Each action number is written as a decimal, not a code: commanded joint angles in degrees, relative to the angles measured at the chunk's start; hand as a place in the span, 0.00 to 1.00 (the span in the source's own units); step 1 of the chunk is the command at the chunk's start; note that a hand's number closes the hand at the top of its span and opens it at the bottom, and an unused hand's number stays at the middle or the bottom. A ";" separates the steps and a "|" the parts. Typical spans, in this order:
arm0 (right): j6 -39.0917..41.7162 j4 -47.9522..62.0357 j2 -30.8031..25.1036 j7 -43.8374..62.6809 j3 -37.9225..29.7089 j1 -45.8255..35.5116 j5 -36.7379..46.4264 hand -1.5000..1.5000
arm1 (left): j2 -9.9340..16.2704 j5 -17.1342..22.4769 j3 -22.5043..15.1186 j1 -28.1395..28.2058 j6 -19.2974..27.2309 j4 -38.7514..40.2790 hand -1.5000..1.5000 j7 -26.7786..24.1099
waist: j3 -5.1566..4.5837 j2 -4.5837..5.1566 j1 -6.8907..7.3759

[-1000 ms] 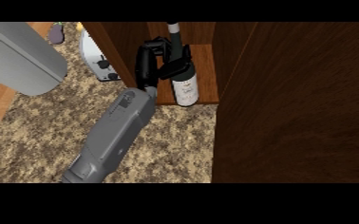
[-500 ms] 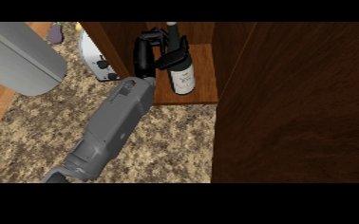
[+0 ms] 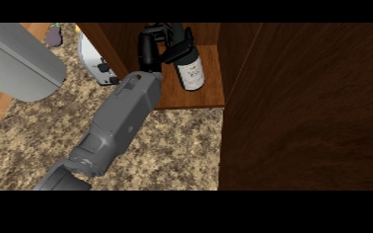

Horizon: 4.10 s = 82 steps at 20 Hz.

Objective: Pick up the wine, place it into the cabinet and close the cabinet

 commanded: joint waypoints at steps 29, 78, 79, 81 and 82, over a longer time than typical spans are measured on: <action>-1.33 -3.07 -0.03 0.69 1.07 -1.20 -0.80 0.00 | 0.45 1.80 5.57 -1.02 -2.99 15.17 0.00 -9.07 | -0.04 0.65 -0.78; -1.41 -2.61 -1.17 1.92 0.90 -1.88 -2.89 0.00 | -0.11 10.48 -1.37 5.05 -14.21 8.61 0.00 -12.18 | 0.00 -0.38 -1.16; -1.87 -0.18 -0.05 0.67 2.64 -3.25 -0.36 0.00 | -0.11 11.13 -2.35 8.00 -15.83 7.52 0.00 -13.02 | -0.01 -0.48 -0.51; -3.85 -4.99 1.58 2.96 5.35 -0.73 0.68 0.00 | -0.11 13.51 -5.84 8.05 -13.23 3.56 0.00 -10.92 | -0.01 -0.76 -0.63; -2.71 -4.34 -0.17 1.96 1.59 -1.43 -1.58 0.00 | -0.11 14.15 -8.47 10.22 -11.73 2.40 0.00 -11.94 | 0.01 -0.67 -0.85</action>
